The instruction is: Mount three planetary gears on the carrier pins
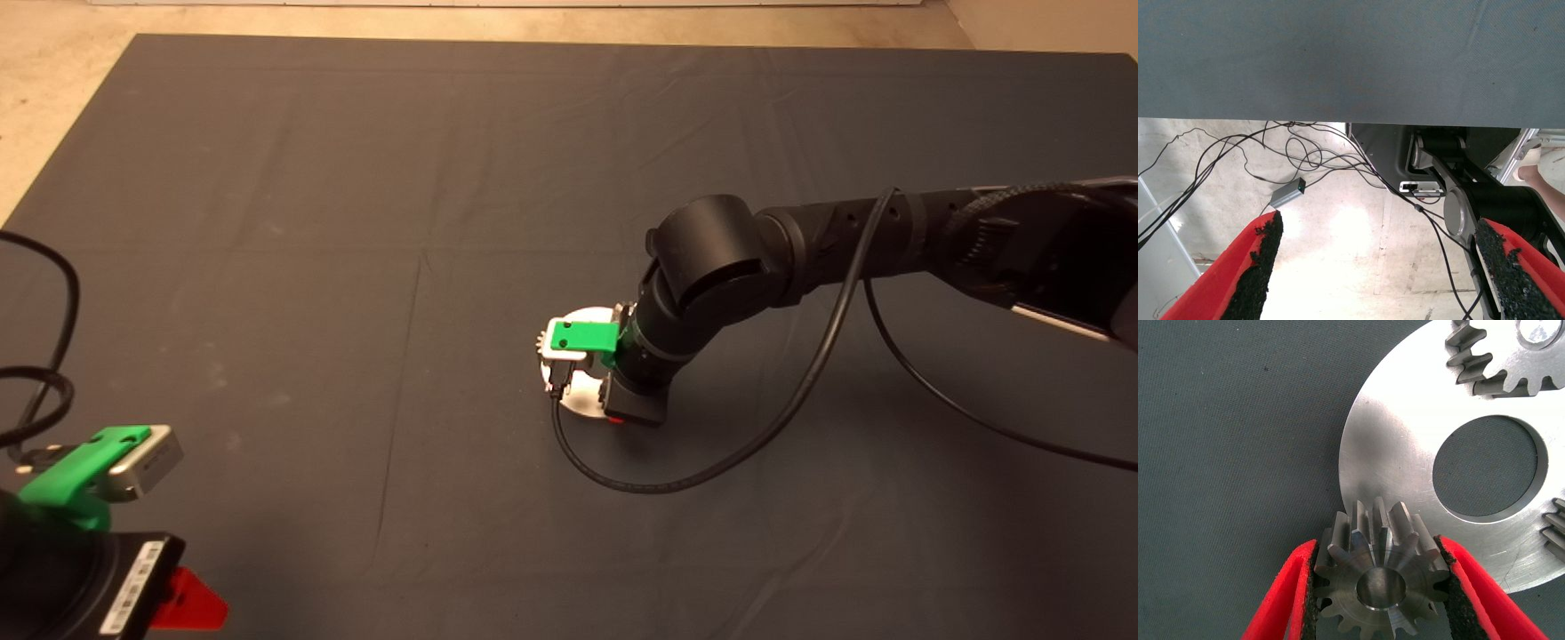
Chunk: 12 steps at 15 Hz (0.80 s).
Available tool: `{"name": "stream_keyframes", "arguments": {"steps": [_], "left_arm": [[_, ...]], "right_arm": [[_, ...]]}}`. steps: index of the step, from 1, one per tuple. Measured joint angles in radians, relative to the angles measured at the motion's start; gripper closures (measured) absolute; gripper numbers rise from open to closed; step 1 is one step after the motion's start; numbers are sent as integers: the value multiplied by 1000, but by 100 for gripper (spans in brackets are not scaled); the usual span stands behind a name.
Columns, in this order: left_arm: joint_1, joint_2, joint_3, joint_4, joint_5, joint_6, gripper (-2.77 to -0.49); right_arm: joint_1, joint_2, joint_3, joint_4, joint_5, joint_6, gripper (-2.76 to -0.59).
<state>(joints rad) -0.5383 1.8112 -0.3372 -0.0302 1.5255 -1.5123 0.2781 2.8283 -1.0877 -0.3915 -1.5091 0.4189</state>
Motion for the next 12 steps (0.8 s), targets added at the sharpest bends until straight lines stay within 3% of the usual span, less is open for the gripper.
{"name": "stream_keyframes", "arguments": {"steps": [12], "left_arm": [[0, 0, 0, 0, 0, 0, -204]], "right_arm": [[2, 0, 0, -2, -1, 0, -107]]}}
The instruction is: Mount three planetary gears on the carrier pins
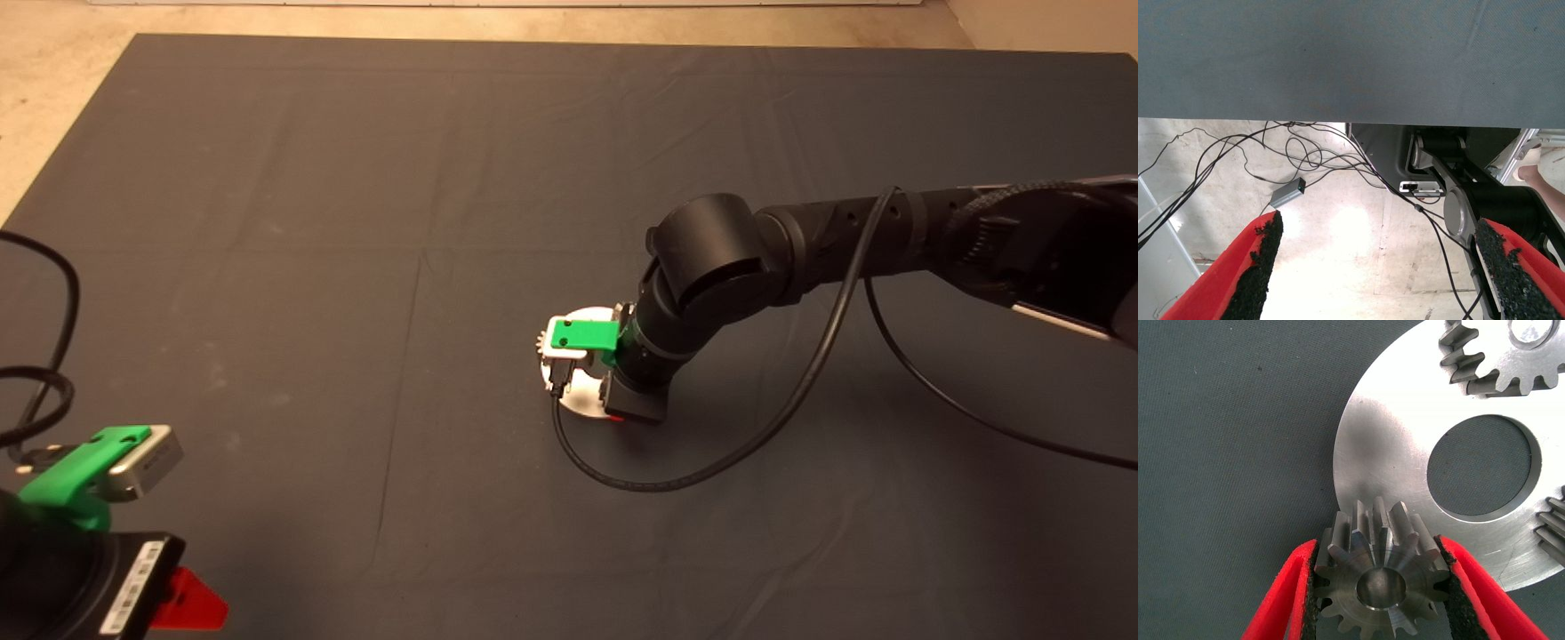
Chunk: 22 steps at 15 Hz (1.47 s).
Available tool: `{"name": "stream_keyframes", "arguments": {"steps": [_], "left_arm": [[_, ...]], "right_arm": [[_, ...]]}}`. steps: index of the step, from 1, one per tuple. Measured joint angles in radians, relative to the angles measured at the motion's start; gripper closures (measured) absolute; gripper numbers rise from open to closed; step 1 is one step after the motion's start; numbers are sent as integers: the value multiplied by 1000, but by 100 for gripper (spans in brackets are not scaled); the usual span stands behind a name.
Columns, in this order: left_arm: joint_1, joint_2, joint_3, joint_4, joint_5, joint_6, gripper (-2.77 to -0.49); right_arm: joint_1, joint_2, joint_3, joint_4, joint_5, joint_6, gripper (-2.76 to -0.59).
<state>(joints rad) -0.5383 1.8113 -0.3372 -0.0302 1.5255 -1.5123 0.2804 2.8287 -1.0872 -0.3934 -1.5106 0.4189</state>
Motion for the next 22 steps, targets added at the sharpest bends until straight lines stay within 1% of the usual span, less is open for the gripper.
{"name": "stream_keyframes", "arguments": {"steps": [7, 14, 15, 16, 18, 22], "left_arm": [[0, 0, 0, 0, 0, 0, -204], [0, 0, 0, 0, 0, 0, -204], [0, 0, 0, 0, 0, 0, -204], [0, 0, 0, -1, 0, 0, -204], [0, 0, 0, -1, 0, 0, -204], [0, 0, 0, -1, 0, 0, -204]], "right_arm": [[0, 0, 7, -29, -9, 0, -106], [0, 0, 9, -38, -9, 0, -106], [0, 3, 9, -41, -11, 0, -106], [-1, 7, 9, -49, -14, 0, -106], [-1, 16, 9, -77, -17, 0, -106], [-1, 25, 9, -87, -17, 1, -106]]}}
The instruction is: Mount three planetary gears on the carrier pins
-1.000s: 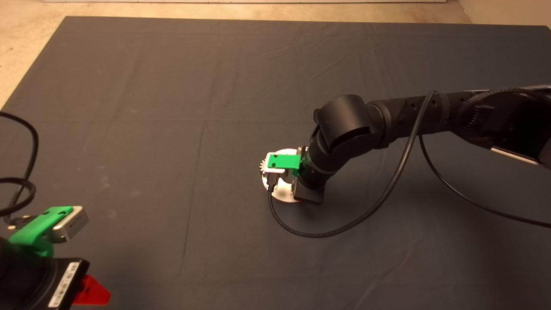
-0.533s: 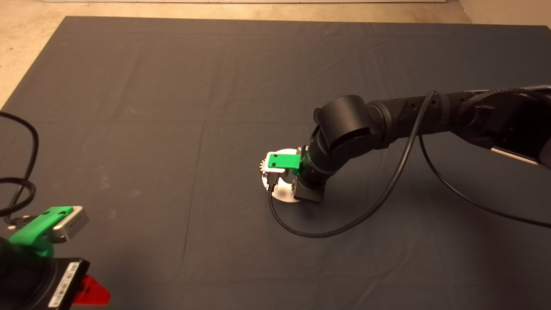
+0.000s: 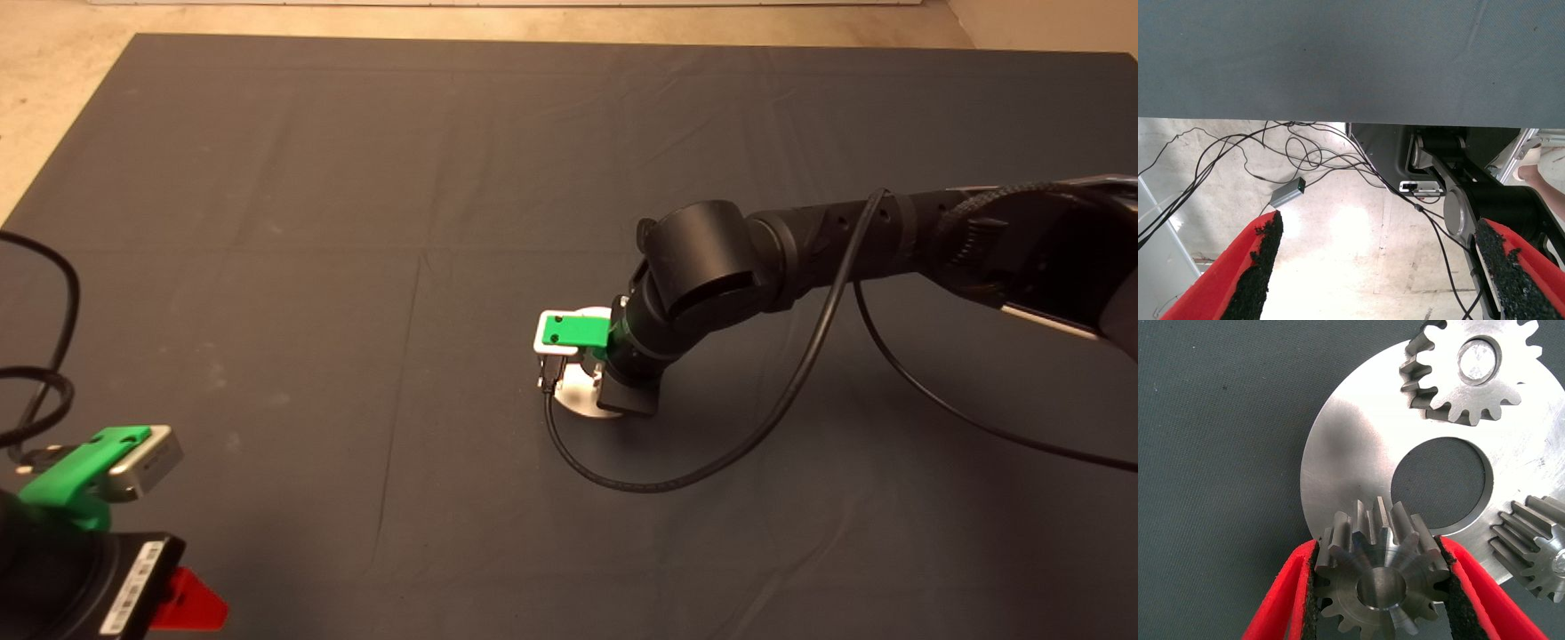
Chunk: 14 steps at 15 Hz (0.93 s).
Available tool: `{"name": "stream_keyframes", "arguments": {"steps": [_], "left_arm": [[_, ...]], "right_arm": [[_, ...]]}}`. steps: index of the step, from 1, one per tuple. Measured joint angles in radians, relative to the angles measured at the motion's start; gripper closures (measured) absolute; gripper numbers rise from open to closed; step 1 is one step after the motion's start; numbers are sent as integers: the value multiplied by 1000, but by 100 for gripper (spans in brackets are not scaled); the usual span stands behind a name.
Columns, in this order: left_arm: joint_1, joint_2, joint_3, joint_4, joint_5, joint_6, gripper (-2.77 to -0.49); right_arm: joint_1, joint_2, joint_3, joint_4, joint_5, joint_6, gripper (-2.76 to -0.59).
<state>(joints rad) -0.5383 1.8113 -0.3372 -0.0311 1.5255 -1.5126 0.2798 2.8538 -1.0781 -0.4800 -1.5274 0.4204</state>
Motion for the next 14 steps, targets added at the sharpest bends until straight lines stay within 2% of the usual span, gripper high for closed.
{"name": "stream_keyframes", "arguments": {"steps": [14], "left_arm": [[0, 0, 0, 0, 0, 0, -204]], "right_arm": [[0, -16, 15, -2, -2, 3, -106]]}}
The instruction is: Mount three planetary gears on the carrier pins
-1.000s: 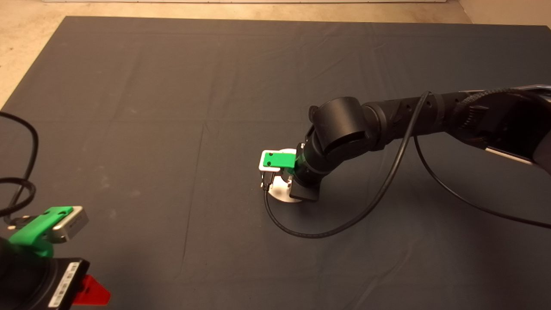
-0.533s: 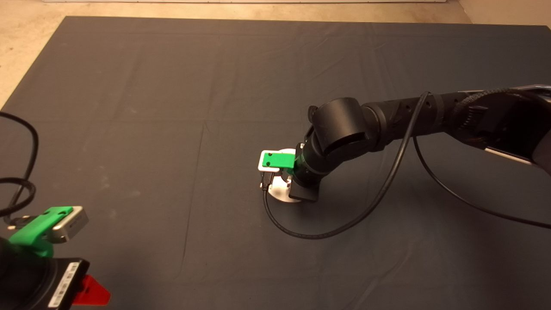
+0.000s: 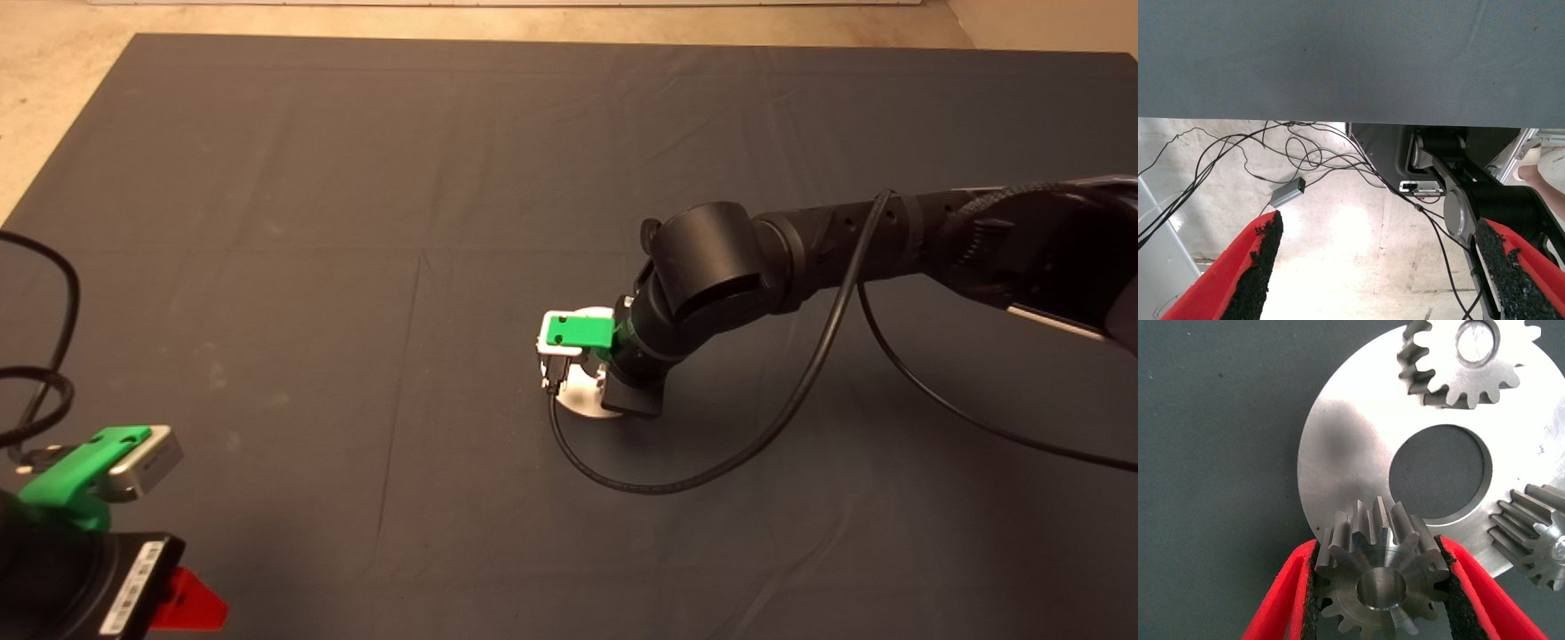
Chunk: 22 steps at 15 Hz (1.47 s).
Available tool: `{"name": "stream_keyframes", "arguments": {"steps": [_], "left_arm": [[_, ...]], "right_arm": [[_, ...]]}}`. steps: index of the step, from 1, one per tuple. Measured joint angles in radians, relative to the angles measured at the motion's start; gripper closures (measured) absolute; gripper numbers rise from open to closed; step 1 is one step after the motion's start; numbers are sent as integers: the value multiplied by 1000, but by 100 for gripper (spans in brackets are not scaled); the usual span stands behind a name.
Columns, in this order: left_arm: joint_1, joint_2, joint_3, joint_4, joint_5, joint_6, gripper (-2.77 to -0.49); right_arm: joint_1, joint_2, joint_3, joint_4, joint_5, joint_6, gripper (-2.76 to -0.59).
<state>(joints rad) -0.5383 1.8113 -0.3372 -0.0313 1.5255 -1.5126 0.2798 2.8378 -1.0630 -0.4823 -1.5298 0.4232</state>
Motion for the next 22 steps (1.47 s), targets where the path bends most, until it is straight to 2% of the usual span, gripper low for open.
{"name": "stream_keyframes", "arguments": {"steps": [12, 22], "left_arm": [[0, 0, 0, -2, 0, 0, -204], [0, 0, 0, -2, 0, 0, -204]], "right_arm": [[-1, -17, 6, 12, -1, 0, -106], [-6, -14, 7, 12, -10, 1, -106]]}}
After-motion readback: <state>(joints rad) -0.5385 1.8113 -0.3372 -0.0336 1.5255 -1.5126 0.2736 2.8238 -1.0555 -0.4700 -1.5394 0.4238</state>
